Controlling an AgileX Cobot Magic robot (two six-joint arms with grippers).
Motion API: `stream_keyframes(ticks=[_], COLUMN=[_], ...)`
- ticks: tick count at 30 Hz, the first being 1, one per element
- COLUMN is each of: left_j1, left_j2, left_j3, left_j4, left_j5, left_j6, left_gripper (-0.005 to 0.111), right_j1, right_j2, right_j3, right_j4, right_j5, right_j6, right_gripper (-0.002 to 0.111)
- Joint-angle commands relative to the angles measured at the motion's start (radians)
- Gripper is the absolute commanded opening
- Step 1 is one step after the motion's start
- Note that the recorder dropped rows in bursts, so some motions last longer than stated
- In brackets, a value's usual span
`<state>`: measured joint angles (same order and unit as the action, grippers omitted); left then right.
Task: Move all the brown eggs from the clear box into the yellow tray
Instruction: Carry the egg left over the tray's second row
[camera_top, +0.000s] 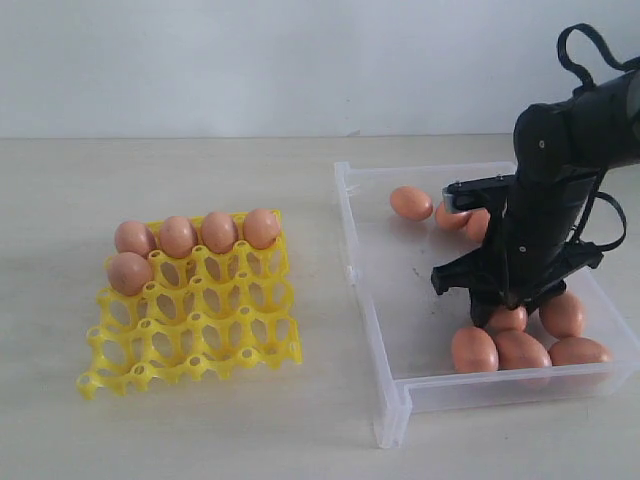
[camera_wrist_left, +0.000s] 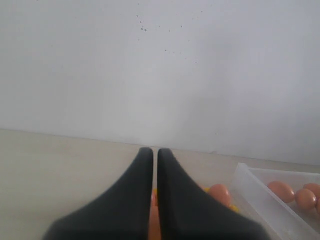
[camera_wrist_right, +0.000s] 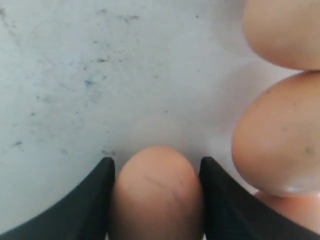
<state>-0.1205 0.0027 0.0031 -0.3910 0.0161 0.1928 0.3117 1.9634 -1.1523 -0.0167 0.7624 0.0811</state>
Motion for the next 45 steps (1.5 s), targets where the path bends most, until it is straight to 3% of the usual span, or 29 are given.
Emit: stream_keyframes(ticks=[1, 15, 24, 30, 36, 45], left_j1=[-0.006, -0.006, -0.006, -0.006, -0.006, -0.006], left_j2=[-0.003, -0.003, -0.003, -0.003, -0.003, -0.003], left_j3=[-0.003, -0.003, -0.003, -0.003, -0.003, -0.003], left_j4=[-0.009, -0.009, -0.009, -0.009, -0.009, -0.009], left_j5=[-0.016, -0.016, -0.016, -0.016, -0.016, -0.016], left_j6=[-0.007, -0.007, -0.007, -0.007, -0.007, -0.007], left_gripper=[0.004, 0.004, 0.004, 0.004, 0.004, 0.004], right_j1=[-0.002, 0.021, 0.112, 0.217, 0.335, 0.360], right_j2=[-0.011, -0.310, -0.200, -0.038, 0.137, 0.353], right_j3=[0.004, 0.385, 0.394, 0.221, 0.002, -0.282], right_j4=[-0.014, 0.024, -0.541, -0.704, -0.740, -0.938], right_j5=[-0.097, -1.182, -1.846, -1.815, -1.599, -1.583], right_j6=[-0.027, 0.061, 0.377, 0.478, 0.512, 0.757], right_gripper=[0.000, 0.000, 0.000, 0.000, 0.000, 0.000])
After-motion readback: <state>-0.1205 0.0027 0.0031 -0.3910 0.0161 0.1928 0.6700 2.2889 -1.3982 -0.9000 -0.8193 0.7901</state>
